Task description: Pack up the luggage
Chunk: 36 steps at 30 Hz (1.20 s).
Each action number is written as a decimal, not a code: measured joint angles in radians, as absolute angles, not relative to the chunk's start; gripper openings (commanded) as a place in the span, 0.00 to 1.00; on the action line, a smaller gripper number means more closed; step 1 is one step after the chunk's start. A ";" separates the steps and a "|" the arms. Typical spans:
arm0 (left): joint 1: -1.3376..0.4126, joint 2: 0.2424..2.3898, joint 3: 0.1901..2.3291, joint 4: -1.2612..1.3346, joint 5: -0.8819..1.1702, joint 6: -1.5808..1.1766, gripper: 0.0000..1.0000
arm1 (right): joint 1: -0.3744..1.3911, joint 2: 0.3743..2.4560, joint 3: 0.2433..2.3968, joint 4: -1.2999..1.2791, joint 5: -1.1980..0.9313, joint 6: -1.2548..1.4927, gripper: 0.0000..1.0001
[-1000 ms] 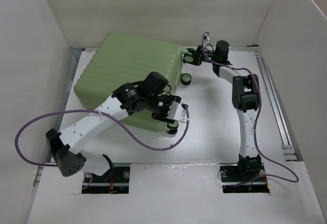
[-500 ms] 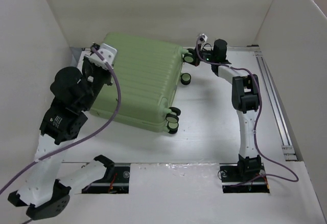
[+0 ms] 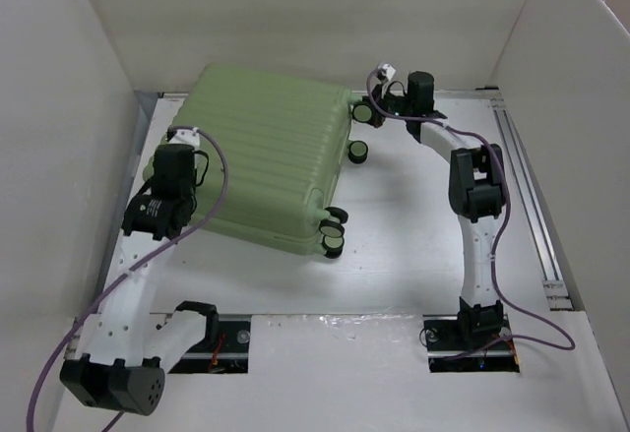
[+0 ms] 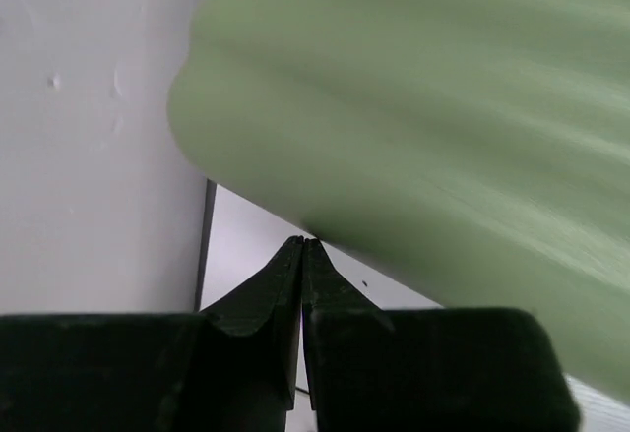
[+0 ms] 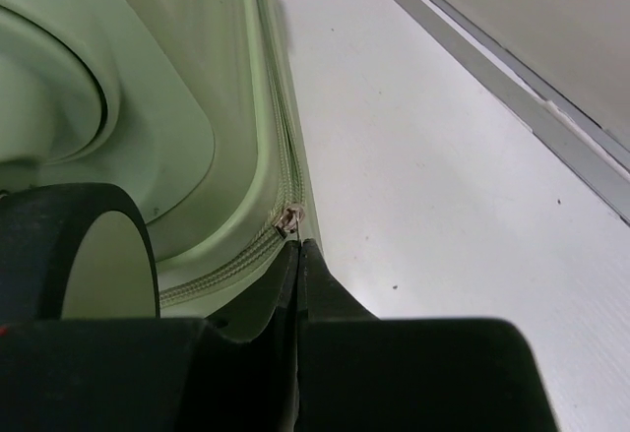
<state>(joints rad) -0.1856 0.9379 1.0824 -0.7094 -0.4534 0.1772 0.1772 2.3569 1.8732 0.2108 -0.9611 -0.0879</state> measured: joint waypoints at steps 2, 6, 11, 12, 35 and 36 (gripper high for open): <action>-0.132 0.980 1.102 -0.731 -0.435 0.132 0.00 | 0.179 2.341 1.852 0.208 -0.939 -0.091 0.00; -0.008 1.079 1.129 -0.773 -0.371 0.076 0.00 | 0.179 2.304 1.802 0.203 -0.896 -0.093 0.00; 0.103 1.156 1.135 -0.779 -0.279 0.040 0.00 | 0.187 2.235 1.731 0.158 -0.838 -0.143 0.00; 0.111 1.167 1.130 -0.757 -0.276 0.043 0.00 | 0.188 2.217 1.710 0.152 -0.825 -0.157 0.00; 0.158 1.882 1.609 -0.125 0.102 0.521 0.19 | 0.697 1.505 0.977 0.015 -0.135 -0.389 0.00; 0.151 1.902 1.636 -0.118 0.109 0.546 0.19 | 0.715 1.502 0.978 -0.001 -0.120 -0.394 0.00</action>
<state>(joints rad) 0.1509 1.9022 1.6356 -0.1184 0.1089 0.5457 0.7151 1.5024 0.9783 -0.0006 -0.1204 -0.3939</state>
